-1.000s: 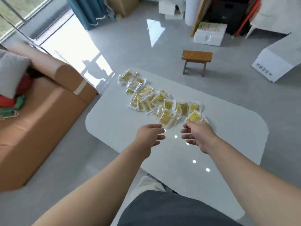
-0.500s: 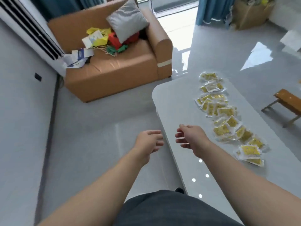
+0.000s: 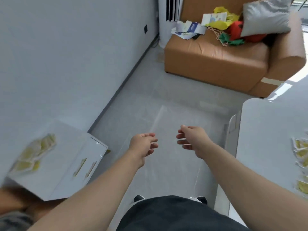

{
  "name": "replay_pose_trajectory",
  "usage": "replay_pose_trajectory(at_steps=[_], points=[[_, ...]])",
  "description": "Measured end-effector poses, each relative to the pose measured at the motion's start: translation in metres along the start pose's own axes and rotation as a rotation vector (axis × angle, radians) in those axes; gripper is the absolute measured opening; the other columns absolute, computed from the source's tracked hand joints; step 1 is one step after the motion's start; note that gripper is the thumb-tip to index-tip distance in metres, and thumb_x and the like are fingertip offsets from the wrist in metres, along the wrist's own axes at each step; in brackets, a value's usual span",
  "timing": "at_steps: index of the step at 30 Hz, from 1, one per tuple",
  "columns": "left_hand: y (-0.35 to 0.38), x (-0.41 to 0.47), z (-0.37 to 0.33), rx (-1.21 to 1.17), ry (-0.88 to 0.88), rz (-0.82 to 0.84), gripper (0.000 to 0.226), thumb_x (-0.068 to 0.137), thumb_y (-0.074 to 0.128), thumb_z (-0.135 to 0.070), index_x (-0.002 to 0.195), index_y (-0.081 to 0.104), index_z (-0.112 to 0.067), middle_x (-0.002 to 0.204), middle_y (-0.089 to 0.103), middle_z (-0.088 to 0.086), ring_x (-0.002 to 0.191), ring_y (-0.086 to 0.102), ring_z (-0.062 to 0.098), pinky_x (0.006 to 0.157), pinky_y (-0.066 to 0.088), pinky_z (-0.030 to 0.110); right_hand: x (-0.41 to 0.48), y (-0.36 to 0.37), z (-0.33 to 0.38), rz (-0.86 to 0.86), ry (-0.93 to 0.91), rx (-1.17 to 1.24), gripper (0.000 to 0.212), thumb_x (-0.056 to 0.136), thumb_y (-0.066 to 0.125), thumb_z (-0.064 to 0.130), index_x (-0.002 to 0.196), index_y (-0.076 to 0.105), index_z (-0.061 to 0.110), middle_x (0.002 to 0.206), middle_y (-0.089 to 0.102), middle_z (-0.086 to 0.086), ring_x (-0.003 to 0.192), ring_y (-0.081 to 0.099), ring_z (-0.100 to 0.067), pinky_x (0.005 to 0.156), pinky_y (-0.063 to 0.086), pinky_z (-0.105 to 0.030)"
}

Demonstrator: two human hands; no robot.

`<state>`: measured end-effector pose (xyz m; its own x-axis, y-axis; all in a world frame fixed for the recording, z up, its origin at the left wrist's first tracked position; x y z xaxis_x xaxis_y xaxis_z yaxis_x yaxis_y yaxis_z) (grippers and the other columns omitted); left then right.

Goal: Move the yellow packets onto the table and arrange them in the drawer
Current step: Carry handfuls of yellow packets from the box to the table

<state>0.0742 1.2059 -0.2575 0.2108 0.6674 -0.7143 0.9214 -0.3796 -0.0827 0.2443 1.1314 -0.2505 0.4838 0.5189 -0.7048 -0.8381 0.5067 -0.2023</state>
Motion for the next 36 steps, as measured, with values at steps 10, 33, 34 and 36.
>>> replay_pose_trajectory(at_steps=[10, 33, 34, 36], points=[[-0.219, 0.012, 0.025, -0.264, -0.054, -0.238, 0.012, 0.093, 0.062, -0.004, 0.098, 0.068, -0.013, 0.091, 0.071, 0.004, 0.069, 0.066, 0.015, 0.061, 0.046, 0.025, -0.022, 0.222, 0.035, 0.23, -0.054, -0.264, 0.026, 0.105, 0.049, 0.029, 0.096, 0.065, 0.011, 0.087, 0.069, -0.005, 0.072, 0.067, -0.021, 0.065, 0.05, -0.03], [-0.501, 0.142, 0.033, -0.847, -0.385, -0.689, 0.01, 0.094, 0.061, -0.005, 0.1, 0.066, -0.011, 0.091, 0.067, 0.005, 0.074, 0.067, 0.017, 0.059, 0.043, 0.025, 0.073, 0.595, 0.118, 0.637, 0.022, -0.842, 0.022, 0.103, 0.049, 0.025, 0.094, 0.063, 0.01, 0.09, 0.069, -0.008, 0.068, 0.064, -0.021, 0.058, 0.045, -0.027], [-0.512, 0.147, 0.037, -0.87, -0.407, -0.695, 0.008, 0.094, 0.061, -0.006, 0.099, 0.065, -0.01, 0.091, 0.067, 0.005, 0.076, 0.067, 0.017, 0.06, 0.044, 0.026, 0.076, 0.608, 0.119, 0.639, 0.034, -0.857, 0.022, 0.103, 0.049, 0.024, 0.094, 0.062, 0.01, 0.09, 0.069, -0.009, 0.067, 0.063, -0.02, 0.057, 0.045, -0.027], [-0.536, 0.162, 0.046, -0.895, -0.442, -0.706, 0.008, 0.094, 0.062, -0.007, 0.101, 0.064, -0.01, 0.091, 0.066, 0.004, 0.076, 0.067, 0.017, 0.062, 0.045, 0.025, 0.084, 0.635, 0.115, 0.63, 0.071, -0.876, 0.022, 0.104, 0.048, 0.023, 0.095, 0.062, 0.009, 0.089, 0.068, -0.008, 0.064, 0.062, -0.019, 0.054, 0.044, -0.025]])
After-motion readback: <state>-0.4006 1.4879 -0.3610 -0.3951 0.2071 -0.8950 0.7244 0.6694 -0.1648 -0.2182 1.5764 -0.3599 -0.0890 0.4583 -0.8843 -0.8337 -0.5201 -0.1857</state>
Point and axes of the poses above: each hand's wrist, its own x-axis towards the middle knuckle, its own y-axis out of the palm, z = x × y, the point moved 1 cm from there along x, towards the middle knuckle
